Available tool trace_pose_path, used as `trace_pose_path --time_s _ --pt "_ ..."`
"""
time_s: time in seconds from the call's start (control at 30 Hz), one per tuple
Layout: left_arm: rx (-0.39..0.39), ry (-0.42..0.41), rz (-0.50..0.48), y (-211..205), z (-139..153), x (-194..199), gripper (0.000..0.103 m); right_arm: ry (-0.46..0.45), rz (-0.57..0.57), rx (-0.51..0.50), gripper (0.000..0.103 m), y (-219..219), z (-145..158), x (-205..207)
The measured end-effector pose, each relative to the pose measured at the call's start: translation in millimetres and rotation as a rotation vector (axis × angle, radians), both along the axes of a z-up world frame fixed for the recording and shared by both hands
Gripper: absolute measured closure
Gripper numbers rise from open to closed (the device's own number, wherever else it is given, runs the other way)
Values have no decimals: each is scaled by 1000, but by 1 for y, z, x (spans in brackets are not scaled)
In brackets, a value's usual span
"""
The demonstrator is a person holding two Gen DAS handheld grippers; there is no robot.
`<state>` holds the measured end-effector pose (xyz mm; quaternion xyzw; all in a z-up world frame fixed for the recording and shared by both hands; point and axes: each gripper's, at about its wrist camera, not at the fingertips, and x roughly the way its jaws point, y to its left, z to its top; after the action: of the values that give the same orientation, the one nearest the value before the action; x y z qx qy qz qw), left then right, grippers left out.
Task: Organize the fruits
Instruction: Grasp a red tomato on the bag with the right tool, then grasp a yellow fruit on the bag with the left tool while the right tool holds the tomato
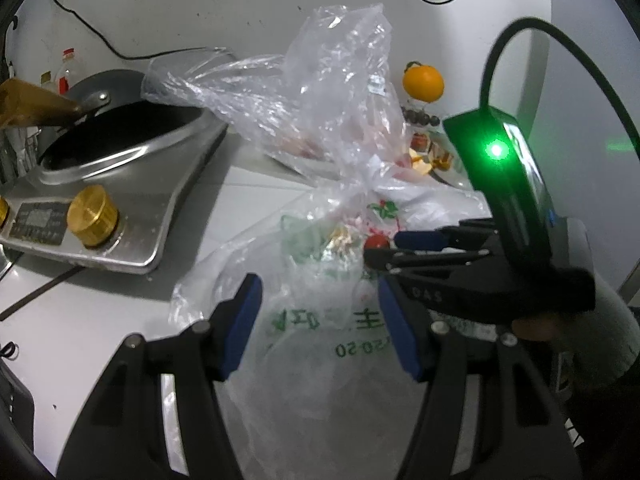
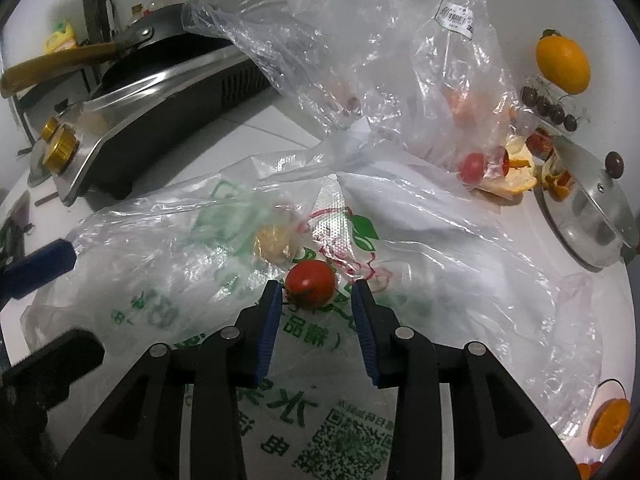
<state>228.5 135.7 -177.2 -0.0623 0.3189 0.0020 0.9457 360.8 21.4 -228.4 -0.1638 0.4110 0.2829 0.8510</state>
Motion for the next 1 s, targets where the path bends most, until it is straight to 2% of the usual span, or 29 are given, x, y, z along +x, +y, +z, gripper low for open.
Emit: trace_pose_path --time_s 0.2,0.37,0.5,0.73,1.0 --pt "20 -6 -10 -5 3 -4 41 8 11 9 65 4 -3 2" --pt "31 22 -25 -9 0 0 41 13 15 17 73 4 -5 3" --pt "37 22 -41 -14 2 3 41 -10 13 29 73 -3 4 -4" --pt "85 26 -60 -29 14 15 41 -31 -36 138 73 -44 27 -26" --pt "66 61 -62 -42 15 47 41 -51 -73 195 73 -77 29 -52"
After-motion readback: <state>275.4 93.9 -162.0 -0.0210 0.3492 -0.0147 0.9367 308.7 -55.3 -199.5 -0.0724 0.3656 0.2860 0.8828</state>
